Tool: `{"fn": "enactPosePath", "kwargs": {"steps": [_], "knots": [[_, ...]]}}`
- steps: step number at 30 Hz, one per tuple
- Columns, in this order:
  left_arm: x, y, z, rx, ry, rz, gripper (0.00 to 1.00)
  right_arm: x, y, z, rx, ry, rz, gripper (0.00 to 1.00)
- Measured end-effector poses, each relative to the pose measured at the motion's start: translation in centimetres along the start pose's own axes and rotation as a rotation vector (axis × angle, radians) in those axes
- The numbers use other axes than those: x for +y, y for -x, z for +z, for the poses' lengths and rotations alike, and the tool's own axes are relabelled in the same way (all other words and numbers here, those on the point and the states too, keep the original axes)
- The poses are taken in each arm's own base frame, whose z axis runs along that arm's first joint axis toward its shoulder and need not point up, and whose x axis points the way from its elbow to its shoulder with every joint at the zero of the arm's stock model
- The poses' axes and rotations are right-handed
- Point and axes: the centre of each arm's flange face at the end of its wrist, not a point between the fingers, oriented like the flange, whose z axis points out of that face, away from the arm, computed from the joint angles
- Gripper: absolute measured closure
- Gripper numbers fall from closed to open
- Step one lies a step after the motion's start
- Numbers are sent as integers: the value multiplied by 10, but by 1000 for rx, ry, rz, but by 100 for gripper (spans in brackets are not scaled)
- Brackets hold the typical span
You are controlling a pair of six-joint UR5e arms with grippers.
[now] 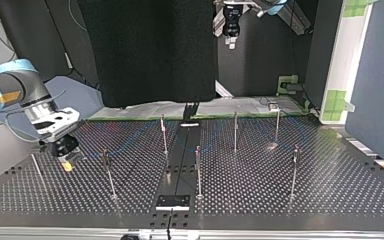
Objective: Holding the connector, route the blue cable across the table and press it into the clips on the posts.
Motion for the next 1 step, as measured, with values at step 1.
{"fn": "enactPosePath", "kwargs": {"steps": [1], "knots": [[0,0,0,0,0,0,0,0,0,0,0,0,0,100]]}}
